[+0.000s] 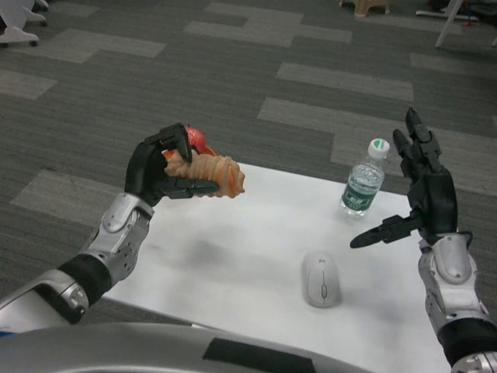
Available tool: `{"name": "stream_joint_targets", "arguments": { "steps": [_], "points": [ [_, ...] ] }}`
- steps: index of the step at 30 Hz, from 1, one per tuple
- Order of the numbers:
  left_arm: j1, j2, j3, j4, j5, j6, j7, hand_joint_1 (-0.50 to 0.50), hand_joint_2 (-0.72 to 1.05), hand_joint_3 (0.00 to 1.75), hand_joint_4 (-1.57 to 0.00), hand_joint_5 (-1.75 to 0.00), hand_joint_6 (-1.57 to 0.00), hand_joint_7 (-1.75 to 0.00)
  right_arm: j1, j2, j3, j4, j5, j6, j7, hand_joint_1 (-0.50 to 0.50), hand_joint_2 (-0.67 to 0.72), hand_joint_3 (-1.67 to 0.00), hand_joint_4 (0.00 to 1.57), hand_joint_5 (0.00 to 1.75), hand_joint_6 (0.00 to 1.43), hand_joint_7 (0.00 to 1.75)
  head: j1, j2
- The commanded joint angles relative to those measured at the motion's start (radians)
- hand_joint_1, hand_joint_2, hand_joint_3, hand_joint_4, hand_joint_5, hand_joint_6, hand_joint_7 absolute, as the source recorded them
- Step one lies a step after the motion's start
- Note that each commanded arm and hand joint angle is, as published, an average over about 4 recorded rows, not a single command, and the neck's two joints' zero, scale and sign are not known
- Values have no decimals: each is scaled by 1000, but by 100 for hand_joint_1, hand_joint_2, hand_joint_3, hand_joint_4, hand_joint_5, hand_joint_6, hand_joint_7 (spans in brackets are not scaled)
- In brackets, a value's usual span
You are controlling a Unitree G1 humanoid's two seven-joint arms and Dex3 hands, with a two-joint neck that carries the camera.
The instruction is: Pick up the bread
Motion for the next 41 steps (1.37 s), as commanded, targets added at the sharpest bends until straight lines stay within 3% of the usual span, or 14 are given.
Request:
{"name": "stream_joint_targets", "arguments": {
  "steps": [1,8,41],
  "points": [
    [35,-16,44,-70,-47,-33,2,-12,105,9,-157,-175,-123,-168,20,6,1,-29,4,-2,-1,-38,17,0,0,19,0,0,-5,-1],
    [60,-24,49,-155,-140,-85,3,-12,105,9,-157,-175,-120,-168,39,10,17,-86,4,-1,-3,-38,15,0,0,19,0,0,-12,1],
    [47,-19,41,-177,-136,-105,16,-12,105,9,-153,-175,-118,-168,44,24,36,-93,4,-1,-3,-38,15,0,0,19,0,0,-6,2]
  ]
}}
